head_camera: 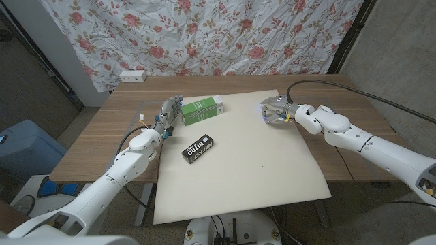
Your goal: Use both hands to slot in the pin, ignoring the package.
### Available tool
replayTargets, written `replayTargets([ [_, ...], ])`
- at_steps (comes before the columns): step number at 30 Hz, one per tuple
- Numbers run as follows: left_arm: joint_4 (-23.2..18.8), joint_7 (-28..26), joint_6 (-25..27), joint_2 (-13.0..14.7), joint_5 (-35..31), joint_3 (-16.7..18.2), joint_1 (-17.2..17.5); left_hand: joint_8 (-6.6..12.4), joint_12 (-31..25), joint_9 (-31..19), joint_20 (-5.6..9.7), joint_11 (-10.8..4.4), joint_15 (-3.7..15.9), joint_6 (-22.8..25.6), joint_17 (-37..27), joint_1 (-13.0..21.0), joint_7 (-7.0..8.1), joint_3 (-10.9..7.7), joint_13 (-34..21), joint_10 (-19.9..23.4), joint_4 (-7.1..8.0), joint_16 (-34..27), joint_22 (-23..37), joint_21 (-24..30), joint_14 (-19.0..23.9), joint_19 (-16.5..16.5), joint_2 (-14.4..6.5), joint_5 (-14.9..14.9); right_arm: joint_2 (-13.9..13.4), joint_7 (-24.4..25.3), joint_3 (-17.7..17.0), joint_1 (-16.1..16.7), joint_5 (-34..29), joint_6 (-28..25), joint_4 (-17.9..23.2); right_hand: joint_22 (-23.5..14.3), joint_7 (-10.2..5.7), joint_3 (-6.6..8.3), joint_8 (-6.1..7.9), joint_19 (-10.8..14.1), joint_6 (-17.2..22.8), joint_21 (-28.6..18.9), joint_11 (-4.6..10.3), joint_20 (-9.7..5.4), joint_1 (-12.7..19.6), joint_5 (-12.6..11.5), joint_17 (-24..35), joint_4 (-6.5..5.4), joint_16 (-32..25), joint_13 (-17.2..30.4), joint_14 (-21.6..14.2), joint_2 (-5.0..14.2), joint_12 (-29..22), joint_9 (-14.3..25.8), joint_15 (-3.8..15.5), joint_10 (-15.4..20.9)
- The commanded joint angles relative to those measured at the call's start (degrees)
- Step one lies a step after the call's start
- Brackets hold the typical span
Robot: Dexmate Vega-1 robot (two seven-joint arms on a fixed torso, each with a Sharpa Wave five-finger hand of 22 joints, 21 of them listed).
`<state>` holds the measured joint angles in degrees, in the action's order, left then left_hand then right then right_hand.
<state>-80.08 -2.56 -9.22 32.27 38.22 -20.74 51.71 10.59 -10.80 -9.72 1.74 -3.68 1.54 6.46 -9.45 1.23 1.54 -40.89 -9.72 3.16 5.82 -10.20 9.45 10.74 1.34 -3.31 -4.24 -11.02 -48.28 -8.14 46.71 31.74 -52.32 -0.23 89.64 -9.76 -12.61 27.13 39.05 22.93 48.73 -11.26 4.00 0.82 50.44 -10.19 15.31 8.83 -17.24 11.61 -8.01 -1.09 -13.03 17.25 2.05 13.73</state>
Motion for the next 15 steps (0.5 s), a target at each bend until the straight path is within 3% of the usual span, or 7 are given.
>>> replayTargets([
  [1, -0.1, -0.1, 0.0, -0.1, 0.0, -0.2, 0.3, -0.20, 0.0, -0.2, 0.16, -0.08, -0.03, 0.4, -0.2, -0.1, -0.02, -0.40, -0.2, 0.4, 0.07, 0.1, 0.3, 0.3, 0.4, -0.4, -4.2, 0.0, 0.1, 0.2, 0.4, -0.5, -0.4, 0.1, -0.5, -0.1, -0.06, 0.22, 0.54, 0.3, 0.9, -0.4, 0.11, -0.32, 0.0, 0.0, 0.2, -0.30, -0.6, 0.1, -0.2, 1.02, -0.2, 0.2, 0.76, 0.6],
  [15, -0.3, -0.2, 0.0, 0.0, 0.0, -0.1, 0.5, -0.20, 0.0, -0.2, 0.11, -0.09, -0.12, 0.4, -0.2, -0.1, -0.01, -0.46, -0.2, 0.3, 0.09, 0.1, 0.3, 0.2, 0.4, -0.4, -4.2, 0.0, 0.3, 0.5, 0.9, -0.4, -0.8, -0.3, -0.6, -0.1, -0.08, 0.05, 1.21, 0.6, 2.7, -0.4, 0.72, -0.62, 0.0, 0.1, 0.4, -0.32, -0.8, 0.1, -0.5, 1.84, -0.4, 0.2, 1.14, 1.7],
])
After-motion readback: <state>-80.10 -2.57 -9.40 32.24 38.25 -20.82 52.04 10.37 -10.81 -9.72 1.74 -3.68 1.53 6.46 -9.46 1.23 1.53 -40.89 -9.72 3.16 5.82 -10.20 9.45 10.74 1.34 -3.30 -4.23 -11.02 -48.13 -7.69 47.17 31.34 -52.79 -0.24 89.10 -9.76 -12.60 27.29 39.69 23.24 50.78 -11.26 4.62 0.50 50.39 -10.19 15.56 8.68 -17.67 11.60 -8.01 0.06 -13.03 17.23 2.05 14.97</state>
